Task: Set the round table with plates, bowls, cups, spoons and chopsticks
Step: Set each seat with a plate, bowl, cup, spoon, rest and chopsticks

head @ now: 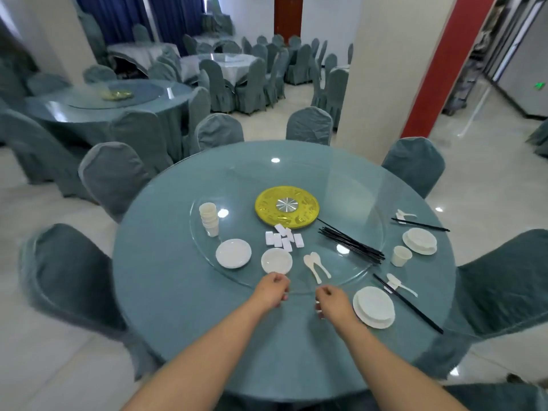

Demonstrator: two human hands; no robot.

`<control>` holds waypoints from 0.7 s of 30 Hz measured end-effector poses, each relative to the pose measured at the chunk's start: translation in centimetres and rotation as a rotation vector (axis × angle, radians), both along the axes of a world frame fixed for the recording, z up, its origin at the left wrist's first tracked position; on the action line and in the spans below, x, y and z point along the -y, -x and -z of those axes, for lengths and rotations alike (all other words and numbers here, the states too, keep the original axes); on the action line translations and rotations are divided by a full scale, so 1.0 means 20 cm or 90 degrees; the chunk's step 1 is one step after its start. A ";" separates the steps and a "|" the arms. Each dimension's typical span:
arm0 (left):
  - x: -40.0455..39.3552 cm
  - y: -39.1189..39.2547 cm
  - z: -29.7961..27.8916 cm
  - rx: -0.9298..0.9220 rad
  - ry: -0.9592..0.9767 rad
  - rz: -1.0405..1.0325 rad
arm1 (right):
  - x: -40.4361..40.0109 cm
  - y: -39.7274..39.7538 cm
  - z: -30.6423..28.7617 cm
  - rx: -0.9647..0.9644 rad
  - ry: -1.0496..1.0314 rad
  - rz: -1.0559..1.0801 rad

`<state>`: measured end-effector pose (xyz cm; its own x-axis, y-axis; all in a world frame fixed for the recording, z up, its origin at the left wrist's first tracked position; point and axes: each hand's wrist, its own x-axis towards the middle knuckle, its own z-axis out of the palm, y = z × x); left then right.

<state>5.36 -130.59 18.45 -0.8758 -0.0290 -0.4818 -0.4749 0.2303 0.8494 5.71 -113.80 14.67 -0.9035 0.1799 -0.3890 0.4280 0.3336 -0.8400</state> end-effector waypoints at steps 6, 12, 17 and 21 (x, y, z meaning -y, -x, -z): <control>0.19 -0.28 0.02 0.010 0.007 -0.081 | 0.23 -0.20 0.06 0.002 0.023 -0.058; 0.32 -0.66 0.03 0.034 -0.013 -0.159 | 0.38 -0.45 0.06 0.006 0.065 -0.113; 0.54 -0.94 -0.03 0.022 0.007 -0.214 | 0.57 -0.62 -0.04 0.013 0.106 -0.137; 0.75 -1.05 -0.08 -0.018 -0.024 -0.252 | 0.75 -0.73 -0.15 -0.008 0.147 -0.150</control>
